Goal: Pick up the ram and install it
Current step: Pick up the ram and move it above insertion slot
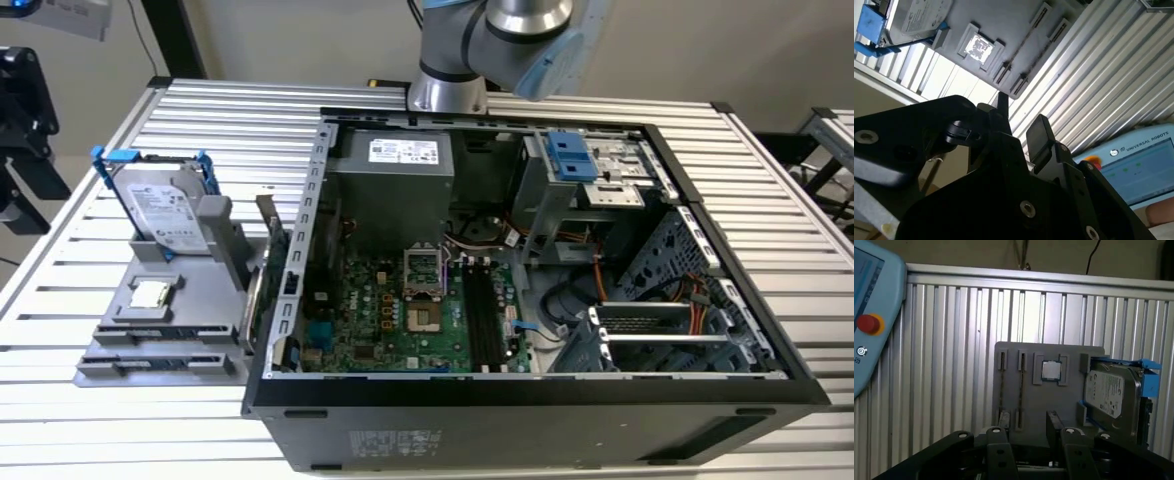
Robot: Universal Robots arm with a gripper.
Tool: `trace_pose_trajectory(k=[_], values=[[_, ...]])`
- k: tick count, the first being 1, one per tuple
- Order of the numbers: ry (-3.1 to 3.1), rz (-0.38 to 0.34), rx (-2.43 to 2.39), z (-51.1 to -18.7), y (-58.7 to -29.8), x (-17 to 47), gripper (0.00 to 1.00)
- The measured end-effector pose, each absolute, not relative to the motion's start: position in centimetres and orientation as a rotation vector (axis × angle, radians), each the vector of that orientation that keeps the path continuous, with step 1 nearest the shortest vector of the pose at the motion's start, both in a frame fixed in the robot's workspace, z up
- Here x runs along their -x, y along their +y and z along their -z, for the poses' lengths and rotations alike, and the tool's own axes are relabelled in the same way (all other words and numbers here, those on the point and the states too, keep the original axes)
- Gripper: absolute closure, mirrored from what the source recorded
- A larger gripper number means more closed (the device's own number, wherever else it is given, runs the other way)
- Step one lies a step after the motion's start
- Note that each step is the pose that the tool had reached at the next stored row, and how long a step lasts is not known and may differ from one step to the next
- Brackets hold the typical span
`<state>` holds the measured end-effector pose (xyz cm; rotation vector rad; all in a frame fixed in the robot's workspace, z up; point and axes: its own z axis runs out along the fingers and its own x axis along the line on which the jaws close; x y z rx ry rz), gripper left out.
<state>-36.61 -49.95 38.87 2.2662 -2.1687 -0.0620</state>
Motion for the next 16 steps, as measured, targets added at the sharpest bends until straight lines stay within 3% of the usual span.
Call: trace_pose_trajectory(k=[16], values=[[-2.170,0.061,-2.266,-37.4,-49.9,36.7,0.00]])
